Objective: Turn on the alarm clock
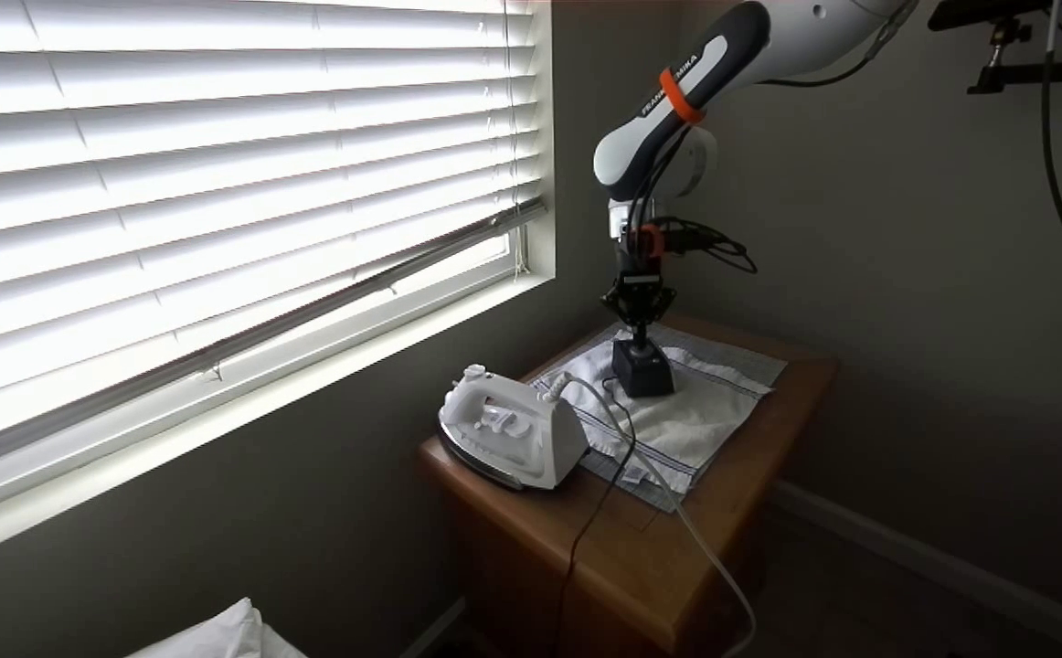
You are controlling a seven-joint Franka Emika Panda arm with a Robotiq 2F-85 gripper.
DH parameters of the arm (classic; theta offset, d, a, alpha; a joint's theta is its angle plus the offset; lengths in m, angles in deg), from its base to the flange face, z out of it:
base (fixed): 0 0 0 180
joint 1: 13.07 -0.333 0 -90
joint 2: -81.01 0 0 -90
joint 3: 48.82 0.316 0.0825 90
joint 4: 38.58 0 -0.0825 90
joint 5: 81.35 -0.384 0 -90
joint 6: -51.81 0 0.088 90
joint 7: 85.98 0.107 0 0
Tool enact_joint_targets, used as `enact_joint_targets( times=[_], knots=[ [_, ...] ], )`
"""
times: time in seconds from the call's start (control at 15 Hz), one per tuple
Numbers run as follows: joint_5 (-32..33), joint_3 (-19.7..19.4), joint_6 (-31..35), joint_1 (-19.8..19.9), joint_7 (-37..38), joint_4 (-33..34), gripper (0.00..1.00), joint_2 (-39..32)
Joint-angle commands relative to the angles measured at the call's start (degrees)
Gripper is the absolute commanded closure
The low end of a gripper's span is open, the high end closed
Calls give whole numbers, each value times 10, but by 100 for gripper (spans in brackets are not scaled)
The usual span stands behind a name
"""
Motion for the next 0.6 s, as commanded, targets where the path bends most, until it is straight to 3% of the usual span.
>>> enact_joint_targets(
  times=[0.0, 0.53],
  knots=[
    [-15, 5, -18, 15, -14, 22, 100, -22],
    [-6, -3, -51, 12, -8, 21, 100, -21]
  ],
)
